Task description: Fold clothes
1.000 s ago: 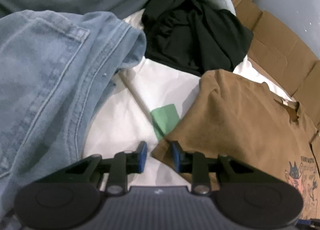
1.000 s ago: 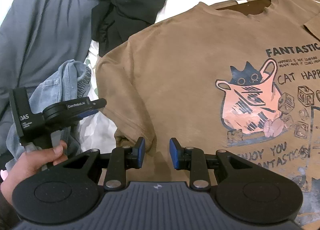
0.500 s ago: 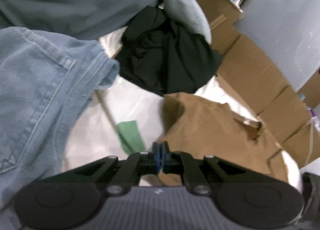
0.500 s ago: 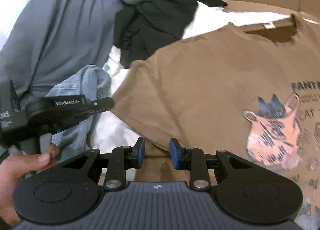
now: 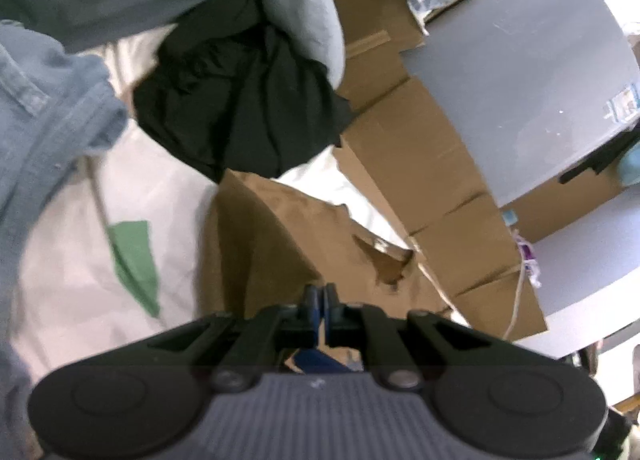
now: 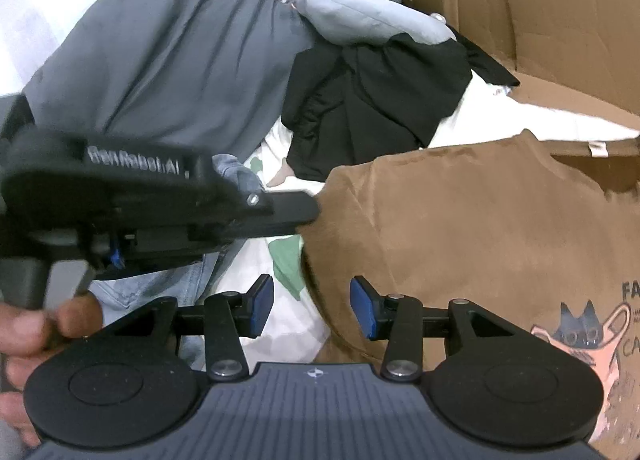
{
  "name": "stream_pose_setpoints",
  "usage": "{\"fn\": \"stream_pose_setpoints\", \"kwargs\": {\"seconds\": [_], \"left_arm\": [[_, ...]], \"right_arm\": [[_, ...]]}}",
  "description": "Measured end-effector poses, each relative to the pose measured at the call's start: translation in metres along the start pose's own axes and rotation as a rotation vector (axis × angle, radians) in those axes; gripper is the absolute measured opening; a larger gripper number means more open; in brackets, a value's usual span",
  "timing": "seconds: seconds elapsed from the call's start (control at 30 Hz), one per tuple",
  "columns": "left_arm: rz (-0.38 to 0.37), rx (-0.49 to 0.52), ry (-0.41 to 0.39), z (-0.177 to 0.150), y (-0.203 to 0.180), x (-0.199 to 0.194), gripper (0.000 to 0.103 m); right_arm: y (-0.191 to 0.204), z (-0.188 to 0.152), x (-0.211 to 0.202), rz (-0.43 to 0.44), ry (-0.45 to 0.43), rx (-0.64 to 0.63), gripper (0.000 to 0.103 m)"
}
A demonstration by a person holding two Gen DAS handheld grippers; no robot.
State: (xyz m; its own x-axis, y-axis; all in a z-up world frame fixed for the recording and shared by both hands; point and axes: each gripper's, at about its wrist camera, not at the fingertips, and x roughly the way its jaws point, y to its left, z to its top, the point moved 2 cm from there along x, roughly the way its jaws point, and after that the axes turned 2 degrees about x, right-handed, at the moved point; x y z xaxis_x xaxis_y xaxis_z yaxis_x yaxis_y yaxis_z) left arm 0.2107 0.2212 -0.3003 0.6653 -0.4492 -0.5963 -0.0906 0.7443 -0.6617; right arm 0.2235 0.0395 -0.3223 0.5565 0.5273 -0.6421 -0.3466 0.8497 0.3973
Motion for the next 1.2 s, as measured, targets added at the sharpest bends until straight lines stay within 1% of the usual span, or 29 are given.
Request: {"fn": "stream_pose_setpoints", "kwargs": {"seconds": [0.1, 0.17, 0.2, 0.23, 0.27, 0.3, 0.33, 0.43, 0.57, 0.67, 0.77, 0.93, 1.03, 1.07, 1.13, 1.2], "left_arm": [[-0.030, -0.028, 0.010, -0.002, 0.000, 0.001, 0.002], [-0.041, -0.030, 0.012, -0.001, -0.003, 0.003, 0.002], [-0.043, -0.026, 0.013, 0.000, -0.005, 0.003, 0.002], [-0.045, -0.022, 0.014, 0.001, -0.006, 0.004, 0.002], [-0.047, -0.018, 0.015, 0.002, -0.008, 0.005, 0.003], [-0.044, -0.014, 0.014, 0.004, -0.009, 0.006, 0.003], [-0.036, -0.010, 0.006, 0.006, -0.009, 0.005, 0.005], [-0.010, 0.000, -0.015, 0.014, -0.007, 0.003, 0.021], [0.049, 0.030, -0.023, 0.024, 0.002, 0.008, 0.032], [0.096, 0.024, -0.013, 0.029, 0.013, 0.016, 0.032], [0.133, 0.032, -0.029, 0.033, 0.018, 0.019, 0.034], [0.174, 0.037, -0.021, 0.041, 0.025, 0.029, 0.034], [0.198, 0.071, -0.013, 0.052, 0.024, 0.038, 0.035], [0.210, 0.094, -0.009, 0.056, 0.022, 0.043, 0.039], [0.226, 0.133, 0.005, 0.066, 0.019, 0.053, 0.043], [0.231, 0.163, 0.026, 0.075, 0.017, 0.065, 0.043]], "right_arm": [[0.002, 0.005, 0.004, -0.023, -0.025, -0.010, 0.049], [0.003, 0.010, 0.008, -0.043, -0.043, -0.039, 0.049], [0.003, 0.012, 0.011, -0.054, -0.041, -0.051, 0.042], [0.001, 0.014, 0.014, -0.061, -0.035, -0.059, 0.021], [-0.001, 0.016, 0.017, -0.062, -0.025, -0.061, 0.011], [-0.003, 0.018, 0.019, -0.060, -0.017, -0.060, 0.002], [-0.006, 0.019, 0.019, -0.062, -0.016, -0.060, 0.002], [-0.013, 0.022, 0.016, -0.073, -0.022, -0.051, 0.002], [-0.025, 0.029, 0.014, -0.083, -0.022, -0.023, 0.002], [-0.036, 0.033, 0.014, -0.090, -0.020, 0.002, 0.002], [-0.049, 0.035, 0.013, -0.095, -0.022, 0.017, 0.002], [-0.079, 0.037, 0.015, -0.105, -0.009, 0.052, 0.002], [-0.098, 0.037, 0.020, -0.098, 0.016, 0.086, 0.002], [-0.105, 0.037, 0.023, -0.097, 0.027, 0.104, 0.002], [-0.117, 0.036, 0.029, -0.092, 0.047, 0.141, 0.002], [-0.128, 0.033, 0.036, -0.092, 0.065, 0.169, 0.002]]}}
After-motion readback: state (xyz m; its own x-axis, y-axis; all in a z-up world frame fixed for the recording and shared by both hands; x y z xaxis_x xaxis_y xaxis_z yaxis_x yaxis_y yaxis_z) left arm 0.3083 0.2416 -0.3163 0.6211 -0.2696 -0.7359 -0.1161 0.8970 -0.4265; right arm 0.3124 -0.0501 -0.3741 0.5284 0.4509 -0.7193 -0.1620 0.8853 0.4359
